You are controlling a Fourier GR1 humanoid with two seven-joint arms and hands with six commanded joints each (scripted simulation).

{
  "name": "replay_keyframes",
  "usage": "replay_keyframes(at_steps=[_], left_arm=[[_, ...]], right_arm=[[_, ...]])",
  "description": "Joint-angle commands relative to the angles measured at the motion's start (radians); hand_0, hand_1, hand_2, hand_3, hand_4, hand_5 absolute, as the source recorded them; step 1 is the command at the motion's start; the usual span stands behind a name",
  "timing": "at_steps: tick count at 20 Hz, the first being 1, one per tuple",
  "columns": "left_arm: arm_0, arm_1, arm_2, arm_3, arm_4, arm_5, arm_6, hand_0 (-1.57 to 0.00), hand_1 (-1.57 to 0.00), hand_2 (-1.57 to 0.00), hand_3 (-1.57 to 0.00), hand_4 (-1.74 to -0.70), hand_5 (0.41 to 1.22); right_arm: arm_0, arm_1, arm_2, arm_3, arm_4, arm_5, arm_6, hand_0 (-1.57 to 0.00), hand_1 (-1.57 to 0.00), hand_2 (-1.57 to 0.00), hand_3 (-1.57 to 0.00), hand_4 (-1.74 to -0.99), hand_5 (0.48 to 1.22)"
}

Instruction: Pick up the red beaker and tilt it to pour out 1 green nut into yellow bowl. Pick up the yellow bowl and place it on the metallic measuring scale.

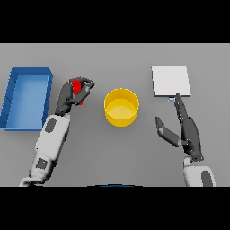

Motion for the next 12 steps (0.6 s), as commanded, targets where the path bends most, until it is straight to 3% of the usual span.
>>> replay_keyframes(at_steps=[1,2,5,7,12], left_arm=[[-0.004,-0.007,0.004,0.008,0.0,0.002,-0.008,-1.21,-1.21,-1.22,-1.22,-1.45,1.109],[-0.008,-0.005,0.01,0.012,-0.001,-0.002,-0.002,-1.28,-1.29,-1.29,-1.29,-1.45,1.132],[-0.011,-0.011,0.02,0.008,0.017,0.017,-0.049,-1.42,-1.42,-1.43,-1.43,-1.59,1.123],[-0.021,-0.012,0.012,0.005,0.03,0.021,-0.052,-1.48,-1.48,-1.48,-1.48,-1.64,1.112],[-0.023,0.016,-0.031,-0.091,0.025,0.05,-0.044,-1.54,-1.54,-1.54,-1.54,-1.71,1.097]], right_arm=[[-0.002,-0.002,-0.002,-0.013,-0.004,0.001,-0.007,0.0,0.0,0.0,0.0,-1.291,0.684],[-0.011,-0.009,-0.01,-0.01,-0.009,0.002,0.004,0.0,0.0,0.0,0.0,-1.293,0.682],[-0.024,0.001,0.0,0.019,0.0,0.002,0.003,0.0,0.0,0.0,0.0,-1.296,0.682],[-0.024,0.002,0.007,0.025,0.01,0.002,-0.024,0.0,0.0,0.0,0.0,-1.281,0.676],[-0.02,0.001,0.012,0.023,0.024,-0.004,-0.027,0.0,0.0,0.0,0.0,-1.255,0.672]])
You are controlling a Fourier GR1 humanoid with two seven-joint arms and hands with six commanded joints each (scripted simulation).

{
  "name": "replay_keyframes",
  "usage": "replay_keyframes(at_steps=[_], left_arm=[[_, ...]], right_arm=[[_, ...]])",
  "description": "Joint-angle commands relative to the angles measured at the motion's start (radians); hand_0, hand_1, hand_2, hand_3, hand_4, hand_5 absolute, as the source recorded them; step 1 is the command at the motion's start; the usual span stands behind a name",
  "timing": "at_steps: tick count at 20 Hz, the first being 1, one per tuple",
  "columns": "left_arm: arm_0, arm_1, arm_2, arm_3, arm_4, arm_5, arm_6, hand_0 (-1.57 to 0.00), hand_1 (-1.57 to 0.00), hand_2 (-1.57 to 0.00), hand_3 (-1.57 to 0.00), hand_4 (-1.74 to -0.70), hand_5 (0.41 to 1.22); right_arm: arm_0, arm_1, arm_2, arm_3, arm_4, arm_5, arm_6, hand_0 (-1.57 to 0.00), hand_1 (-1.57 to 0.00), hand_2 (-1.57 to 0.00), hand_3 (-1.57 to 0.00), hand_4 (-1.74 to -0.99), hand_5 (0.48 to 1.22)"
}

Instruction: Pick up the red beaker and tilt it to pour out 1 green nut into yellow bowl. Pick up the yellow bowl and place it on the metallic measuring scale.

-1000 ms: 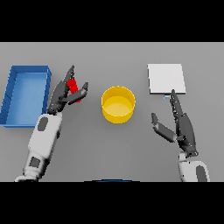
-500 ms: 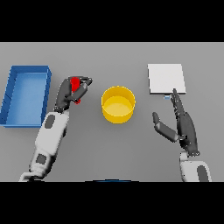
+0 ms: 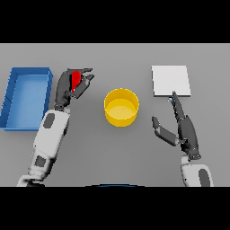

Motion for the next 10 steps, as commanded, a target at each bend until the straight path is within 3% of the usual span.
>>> replay_keyframes(at_steps=[1,6,10], left_arm=[[-0.012,0.008,-0.017,-0.012,-0.017,0.007,0.022,-1.55,-1.55,-1.55,-1.55,-1.72,1.097],[-0.037,0.112,-0.2,-0.115,-0.175,-0.062,0.158,-1.56,-1.56,-1.56,-1.56,-1.73,1.121],[-0.016,0.162,-0.262,-0.171,-0.205,-0.103,0.191,-1.56,-1.56,-1.56,-1.56,-1.73,1.114]], right_arm=[[0.002,-0.005,-0.005,-0.005,-0.002,-0.001,-0.01,0.0,0.0,0.0,0.0,-1.25,0.672],[0.007,-0.01,0.007,-0.022,0.036,-0.018,0.015,0.0,0.0,0.0,0.0,-1.243,0.691],[0.025,0.001,0.022,-0.031,0.047,-0.02,0.017,0.0,0.0,0.0,0.0,-1.243,0.705]])
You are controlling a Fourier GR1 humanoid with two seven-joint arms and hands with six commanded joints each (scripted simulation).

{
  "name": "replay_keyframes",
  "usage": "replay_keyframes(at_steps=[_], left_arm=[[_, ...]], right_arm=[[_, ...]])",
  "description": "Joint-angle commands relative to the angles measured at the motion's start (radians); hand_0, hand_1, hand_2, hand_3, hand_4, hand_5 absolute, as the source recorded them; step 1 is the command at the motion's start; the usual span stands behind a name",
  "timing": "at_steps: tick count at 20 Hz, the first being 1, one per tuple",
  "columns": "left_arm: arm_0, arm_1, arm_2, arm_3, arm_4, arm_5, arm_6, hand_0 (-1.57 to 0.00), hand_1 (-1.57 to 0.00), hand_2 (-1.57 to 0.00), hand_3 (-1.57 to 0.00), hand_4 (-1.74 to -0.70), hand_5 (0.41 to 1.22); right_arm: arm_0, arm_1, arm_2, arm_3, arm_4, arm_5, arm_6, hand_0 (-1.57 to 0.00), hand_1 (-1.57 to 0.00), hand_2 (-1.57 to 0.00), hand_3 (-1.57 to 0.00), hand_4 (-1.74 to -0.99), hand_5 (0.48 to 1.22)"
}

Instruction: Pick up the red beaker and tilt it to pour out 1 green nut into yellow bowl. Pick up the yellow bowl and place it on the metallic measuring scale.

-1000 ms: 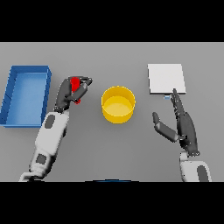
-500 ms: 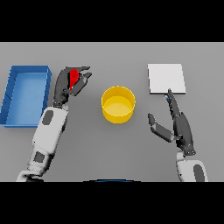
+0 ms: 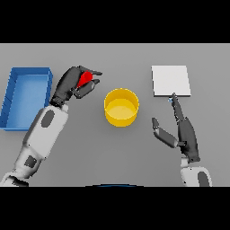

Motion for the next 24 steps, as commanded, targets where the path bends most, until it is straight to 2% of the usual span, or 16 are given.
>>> replay_keyframes(at_steps=[1,3,5,8,12,13,15,16,18,22,24], left_arm=[[0.011,0.008,-0.011,-0.016,-0.005,-0.003,0.007,-1.56,-1.56,-1.56,-1.56,-1.73,1.113],[-0.015,0.049,-0.067,-0.014,-0.069,-0.018,0.029,-1.57,-1.57,-1.57,-1.57,-1.74,1.112],[-0.069,0.081,-0.146,0.001,-0.166,-0.031,0.053,-1.57,-1.57,-1.57,-1.57,-1.74,1.123],[-0.151,0.12,-0.261,0.04,-0.298,-0.062,0.068,-1.57,-1.57,-1.57,-1.57,-1.74,1.152],[-0.269,0.141,-0.374,0.141,-0.409,-0.114,0.033,-1.57,-1.57,-1.57,-1.57,-1.74,1.193],[-0.303,0.139,-0.402,0.165,-0.433,-0.135,0.026,-1.57,-1.57,-1.57,-1.57,-1.69,1.198],[-0.34,0.149,-0.471,0.181,-0.482,-0.184,0.004,-1.57,-1.57,-1.57,-1.57,-1.61,1.206],[-0.375,0.151,-0.504,0.194,-0.506,-0.223,0.013,-1.57,-1.57,-1.57,-1.57,-1.64,1.209],[-0.42,0.137,-0.557,0.208,-0.532,-0.275,0.014,-1.57,-1.57,-1.57,-1.57,-1.67,1.214],[-0.496,0.131,-0.649,0.267,-0.578,-0.323,-0.033,-1.57,-1.57,-1.57,-1.57,-1.71,1.218],[-0.531,0.128,-0.701,0.27,-0.61,-0.359,-0.025,-1.57,-1.57,-1.57,-1.57,-1.72,1.219]], right_arm=[[-0.003,-0.001,-0.003,-0.006,-0.001,-0.002,0.006,0.0,0.0,0.0,0.0,-1.243,0.71],[-0.008,0.006,-0.001,0.002,0.002,-0.007,0.022,0.0,0.0,0.0,0.0,-1.251,0.714],[0.002,-0.007,-0.005,-0.007,-0.003,0.002,0.001,0.0,0.0,0.0,0.0,-1.26,0.719],[-0.014,-0.007,-0.011,-0.003,-0.017,0.009,0.002,0.0,0.0,0.0,0.0,-1.267,0.721],[-0.002,-0.006,-0.014,0.007,-0.028,0.018,-0.01,0.0,0.0,0.0,0.0,-1.264,0.717],[-0.002,-0.009,-0.016,0.012,-0.029,0.018,-0.033,0.0,0.0,0.0,0.0,-1.261,0.715],[-0.017,0.001,-0.016,0.003,-0.031,0.01,-0.005,0.0,0.0,0.0,0.0,-1.258,0.697],[-0.012,0.002,-0.015,0.002,-0.024,0.004,-0.016,0.0,0.0,0.0,0.0,-1.253,0.688],[-0.015,0.017,-0.009,0.002,-0.013,-0.01,-0.003,0.0,0.0,0.0,0.0,-1.237,0.671],[-0.013,0.032,-0.007,0.018,-0.01,-0.021,-0.002,0.0,0.0,0.0,0.0,-1.198,0.65],[-0.016,0.021,-0.009,0.016,0.003,-0.026,-0.003,0.0,0.0,0.0,0.0,-1.195,0.647]])
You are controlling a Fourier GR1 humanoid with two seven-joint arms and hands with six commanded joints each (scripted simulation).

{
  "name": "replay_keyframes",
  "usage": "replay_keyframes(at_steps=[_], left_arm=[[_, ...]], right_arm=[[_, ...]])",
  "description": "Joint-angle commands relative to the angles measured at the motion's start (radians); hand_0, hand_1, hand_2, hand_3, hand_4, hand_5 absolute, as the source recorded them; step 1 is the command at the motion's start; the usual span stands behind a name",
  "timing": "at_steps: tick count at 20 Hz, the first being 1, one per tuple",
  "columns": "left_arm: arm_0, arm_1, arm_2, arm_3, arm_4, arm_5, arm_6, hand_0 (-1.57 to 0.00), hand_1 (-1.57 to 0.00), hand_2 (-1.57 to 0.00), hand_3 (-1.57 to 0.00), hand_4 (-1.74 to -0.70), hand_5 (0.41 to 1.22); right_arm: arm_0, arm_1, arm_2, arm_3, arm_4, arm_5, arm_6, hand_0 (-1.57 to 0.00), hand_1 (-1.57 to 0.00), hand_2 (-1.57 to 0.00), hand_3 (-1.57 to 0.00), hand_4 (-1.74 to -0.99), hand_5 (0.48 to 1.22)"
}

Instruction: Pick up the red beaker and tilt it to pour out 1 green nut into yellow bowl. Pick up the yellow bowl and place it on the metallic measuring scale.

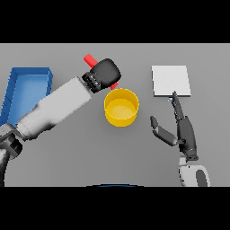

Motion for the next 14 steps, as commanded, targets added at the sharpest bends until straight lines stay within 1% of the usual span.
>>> replay_keyframes(at_steps=[1,3,4,5,7,9,10,11,12,14], left_arm=[[-0.016,-0.003,-0.026,0.015,-0.021,-0.008,0.004,-1.57,-1.57,-1.57,-1.57,-1.72,1.219],[-0.041,-0.001,-0.075,0.022,-0.053,-0.018,-0.005,-1.57,-1.57,-1.57,-1.57,-1.73,1.22],[-0.053,-0.003,-0.099,0.036,-0.068,-0.012,-0.018,-1.57,-1.57,-1.57,-1.57,-1.73,1.22],[-0.06,-0.005,-0.127,0.035,-0.085,-0.014,-0.024,-1.57,-1.57,-1.57,-1.57,-1.73,1.22],[-0.088,-0.011,-0.166,0.061,-0.107,0.013,-0.053,-1.57,-1.57,-1.57,-1.57,-1.74,1.221],[-0.12,-0.02,-0.229,0.058,-0.149,0.006,-0.055,-1.57,-1.57,-1.57,-1.57,-1.73,1.221],[-0.131,-0.029,-0.255,0.058,-0.164,0.004,-0.05,-1.57,-1.57,-1.57,-1.57,-1.74,1.221],[-0.147,-0.039,-0.272,0.088,-0.172,0.02,-0.064,-1.57,-1.57,-1.57,-1.57,-1.73,1.221],[-0.168,-0.039,-0.294,0.1,-0.185,0.024,-0.076,-1.57,-1.57,-1.57,-1.57,-1.73,1.221],[-0.18,-0.047,-0.333,0.106,-0.202,0.029,-0.072,-1.57,-1.57,-1.57,-1.57,-1.73,1.221]], right_arm=[[0.004,-0.004,-0.003,0.003,-0.004,0.004,-0.009,0.0,0.0,0.0,0.0,-1.193,0.648],[-0.01,-0.008,-0.005,0.003,0.011,-0.007,0.004,0.0,0.0,0.0,0.0,-1.188,0.647],[-0.013,0.0,-0.005,0.012,0.006,-0.009,0.013,0.0,0.0,0.0,0.0,-1.183,0.643],[-0.006,0.005,0.0,0.0,0.005,-0.008,0.008,0.0,0.0,0.0,0.0,-1.179,0.635],[0.005,0.004,-0.001,-0.007,-0.002,-0.004,-0.006,0.0,0.0,0.0,0.0,-1.179,0.627],[0.011,0.001,-0.001,-0.006,0.002,-0.005,-0.007,0.0,0.0,0.0,0.0,-1.167,0.626],[0.002,0.0,-0.008,-0.007,-0.007,-0.004,0.004,0.0,0.0,0.0,0.0,-1.164,0.625],[0.011,-0.003,-0.008,-0.003,-0.008,-0.001,-0.008,0.0,0.0,0.0,0.0,-1.165,0.626],[0.008,-0.01,-0.009,-0.004,-0.003,-0.001,-0.008,0.0,0.0,0.0,0.0,-1.162,0.627],[0.002,-0.012,-0.004,0.0,0.016,-0.009,-0.003,0.0,0.0,0.0,0.0,-1.157,0.629]])
